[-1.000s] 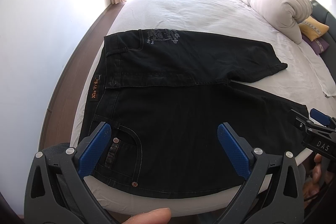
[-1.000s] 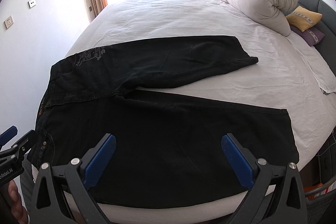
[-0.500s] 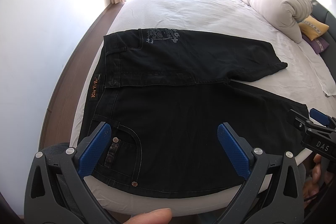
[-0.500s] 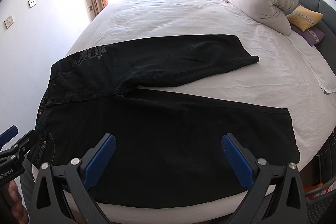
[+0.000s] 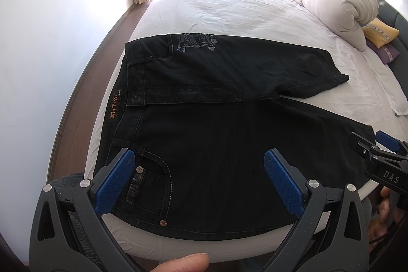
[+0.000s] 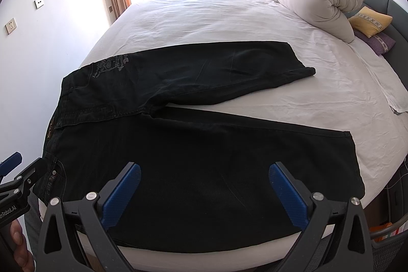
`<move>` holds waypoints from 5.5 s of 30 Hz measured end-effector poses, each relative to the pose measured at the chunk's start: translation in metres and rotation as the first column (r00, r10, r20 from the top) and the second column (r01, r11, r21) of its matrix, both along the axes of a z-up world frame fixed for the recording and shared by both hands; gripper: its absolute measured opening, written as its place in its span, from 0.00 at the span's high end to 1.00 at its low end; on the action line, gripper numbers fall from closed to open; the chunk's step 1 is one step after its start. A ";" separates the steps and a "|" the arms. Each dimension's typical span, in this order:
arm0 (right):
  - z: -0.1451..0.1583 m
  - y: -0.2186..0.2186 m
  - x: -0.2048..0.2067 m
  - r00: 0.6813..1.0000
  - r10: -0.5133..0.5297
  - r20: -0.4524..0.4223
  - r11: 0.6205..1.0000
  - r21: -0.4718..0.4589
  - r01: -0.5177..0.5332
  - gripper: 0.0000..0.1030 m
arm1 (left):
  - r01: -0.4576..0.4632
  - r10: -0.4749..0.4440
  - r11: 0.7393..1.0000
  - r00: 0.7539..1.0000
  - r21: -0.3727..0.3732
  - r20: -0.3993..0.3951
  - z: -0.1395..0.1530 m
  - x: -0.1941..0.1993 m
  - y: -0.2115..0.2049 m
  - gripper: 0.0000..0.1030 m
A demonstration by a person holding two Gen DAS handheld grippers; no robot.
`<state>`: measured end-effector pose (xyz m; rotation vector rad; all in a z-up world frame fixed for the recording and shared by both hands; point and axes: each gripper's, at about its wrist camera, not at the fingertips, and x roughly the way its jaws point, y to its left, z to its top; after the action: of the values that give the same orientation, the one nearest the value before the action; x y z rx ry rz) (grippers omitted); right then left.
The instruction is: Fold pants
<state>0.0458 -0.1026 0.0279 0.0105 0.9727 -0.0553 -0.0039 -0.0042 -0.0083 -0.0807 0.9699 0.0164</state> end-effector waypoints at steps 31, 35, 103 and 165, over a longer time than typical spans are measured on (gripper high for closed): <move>-0.011 0.004 0.004 1.000 0.010 -0.021 1.000 0.006 -0.010 0.00 | 0.027 -0.028 0.999 0.999 0.034 0.032 -0.008 0.005 0.004 0.00; -0.018 0.001 0.014 0.998 0.047 -0.041 0.998 0.039 -0.046 0.00 | 0.079 -0.079 0.997 0.996 -0.006 0.041 -0.010 0.038 0.023 0.00; -0.042 0.088 0.327 0.548 0.812 -0.202 0.535 -0.118 -0.837 0.62 | 0.607 -0.611 0.774 0.791 0.179 -0.042 -0.035 0.268 0.059 0.94; -0.022 0.069 0.067 0.663 0.748 -0.031 0.662 -0.028 -0.749 0.96 | 0.658 -0.657 0.745 0.752 0.106 -0.050 -0.033 0.069 0.053 0.94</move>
<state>0.1127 -0.0335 0.0060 -0.4363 0.9288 0.7038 0.0648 0.0484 -0.0415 0.3820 0.9612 -0.5866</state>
